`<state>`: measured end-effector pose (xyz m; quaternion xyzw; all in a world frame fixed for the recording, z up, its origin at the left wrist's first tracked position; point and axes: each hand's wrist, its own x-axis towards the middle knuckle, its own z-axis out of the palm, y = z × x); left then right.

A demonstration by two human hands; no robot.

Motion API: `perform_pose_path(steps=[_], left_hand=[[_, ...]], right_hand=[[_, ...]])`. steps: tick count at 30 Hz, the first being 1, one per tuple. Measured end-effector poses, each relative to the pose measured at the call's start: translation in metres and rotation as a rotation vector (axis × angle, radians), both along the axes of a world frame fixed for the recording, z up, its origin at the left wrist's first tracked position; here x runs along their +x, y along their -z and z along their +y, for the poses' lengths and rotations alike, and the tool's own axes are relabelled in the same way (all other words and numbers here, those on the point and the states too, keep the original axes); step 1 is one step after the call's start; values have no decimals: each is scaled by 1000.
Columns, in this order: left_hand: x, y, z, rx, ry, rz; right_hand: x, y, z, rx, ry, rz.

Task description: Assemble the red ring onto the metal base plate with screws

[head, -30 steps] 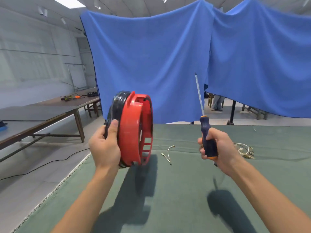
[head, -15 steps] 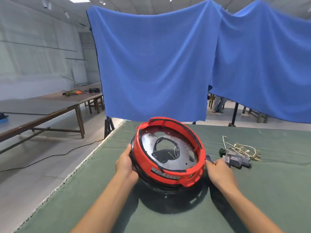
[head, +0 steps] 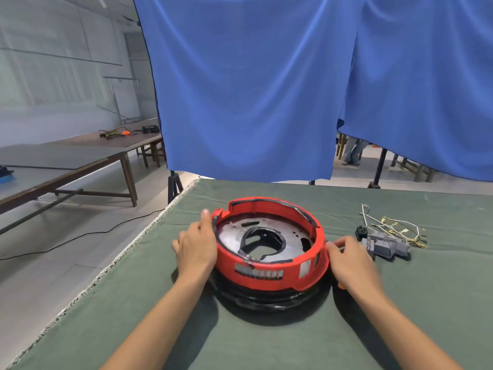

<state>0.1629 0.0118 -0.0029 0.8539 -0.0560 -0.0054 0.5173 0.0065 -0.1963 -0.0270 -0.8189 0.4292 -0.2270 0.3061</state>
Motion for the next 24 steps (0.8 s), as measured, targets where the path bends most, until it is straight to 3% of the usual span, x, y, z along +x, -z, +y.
perform_pose_path(steps=[2,4,7,10,12,15,17,20,24], left_hand=[[-11,-6,-1,-44,19,-58],[-26,-7,-5,43,64,-177],[-49,-8,-10,270,100,-528],[-70,-18,-15,253,168,-814],[-89,-23,-24,283,317,-798],[-105,-14,-43,573,481,-820],[-108,-11,-46,650,507,-889],[-101,-9,-43,639,473,-1010],[-96,-3,-42,610,479,-1014]], right_hand=[[-3,1,-1,-86,-6,5],[-7,0,-2,-195,7,15],[-15,-2,-5,-313,33,37],[-23,-1,-5,-339,26,41],[-26,-1,-6,-351,13,40],[-34,-3,-12,-397,43,27],[-41,-1,-22,-425,89,17],[-46,5,-33,-388,134,100],[-37,8,-42,-348,124,154]])
